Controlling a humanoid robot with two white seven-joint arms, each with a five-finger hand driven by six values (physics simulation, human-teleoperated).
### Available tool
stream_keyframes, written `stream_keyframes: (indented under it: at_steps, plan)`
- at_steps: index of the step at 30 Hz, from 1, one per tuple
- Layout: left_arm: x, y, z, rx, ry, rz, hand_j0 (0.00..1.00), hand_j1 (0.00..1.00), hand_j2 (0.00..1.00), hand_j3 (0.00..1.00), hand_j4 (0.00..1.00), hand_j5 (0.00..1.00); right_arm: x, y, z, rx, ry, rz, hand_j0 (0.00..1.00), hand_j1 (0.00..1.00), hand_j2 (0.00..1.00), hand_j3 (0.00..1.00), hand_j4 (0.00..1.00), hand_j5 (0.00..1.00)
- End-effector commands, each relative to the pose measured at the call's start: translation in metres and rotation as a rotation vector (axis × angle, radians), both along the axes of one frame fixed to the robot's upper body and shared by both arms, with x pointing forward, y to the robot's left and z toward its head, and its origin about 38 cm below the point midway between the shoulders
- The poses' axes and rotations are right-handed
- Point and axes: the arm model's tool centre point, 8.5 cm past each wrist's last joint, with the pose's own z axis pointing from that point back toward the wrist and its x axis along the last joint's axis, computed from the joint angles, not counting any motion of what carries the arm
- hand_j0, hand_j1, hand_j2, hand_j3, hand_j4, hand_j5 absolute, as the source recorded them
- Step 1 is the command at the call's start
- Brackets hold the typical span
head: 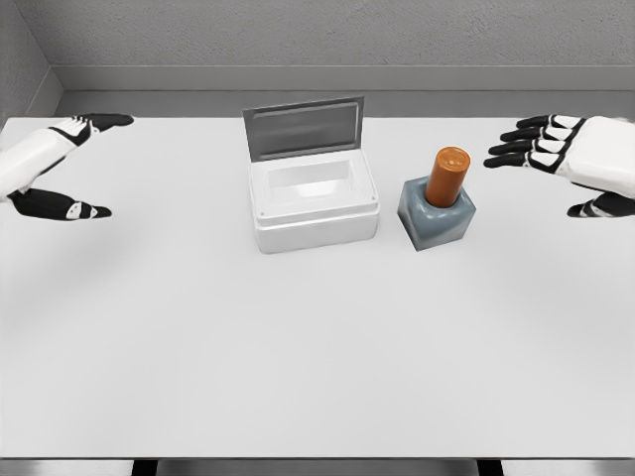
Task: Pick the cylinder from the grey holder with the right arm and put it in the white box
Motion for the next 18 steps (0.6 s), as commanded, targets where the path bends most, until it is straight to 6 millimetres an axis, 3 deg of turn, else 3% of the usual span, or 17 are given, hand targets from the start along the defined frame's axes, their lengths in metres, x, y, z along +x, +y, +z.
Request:
stream_keyframes:
  at_steps: [1,8,12,15,18]
  plan:
    - [0.0,0.0,0.002,-0.023,0.001,-0.001,1.0,1.0,1.0,1.0,1.0,1.0,0.0,0.001,0.0,0.006,0.003,0.001,1.0,1.0,1.0,1.0,1.0,1.0]
    - [0.001,-0.006,-0.001,-0.109,0.026,-0.02,1.0,1.0,1.0,1.0,1.0,1.0,0.003,0.0,0.006,0.0,-0.011,-0.004,1.0,1.0,1.0,1.0,1.0,1.0]
    - [-0.005,-0.024,-0.013,-0.164,0.216,-0.188,1.0,1.0,1.0,1.0,1.0,1.0,0.021,0.023,-0.009,-0.206,0.194,0.059,0.99,0.99,0.99,0.99,0.99,0.99]
    - [0.003,-0.029,-0.017,-0.253,0.288,-0.148,1.0,1.0,1.0,1.0,1.0,1.0,0.049,0.044,0.007,-0.088,0.2,0.09,0.99,0.99,0.99,0.99,0.99,0.99]
    - [0.009,-0.022,-0.014,-0.404,0.372,-0.112,1.0,1.0,1.0,1.0,1.0,1.0,0.055,0.049,0.03,-0.081,0.144,0.097,0.99,0.99,0.99,0.99,0.99,0.99]
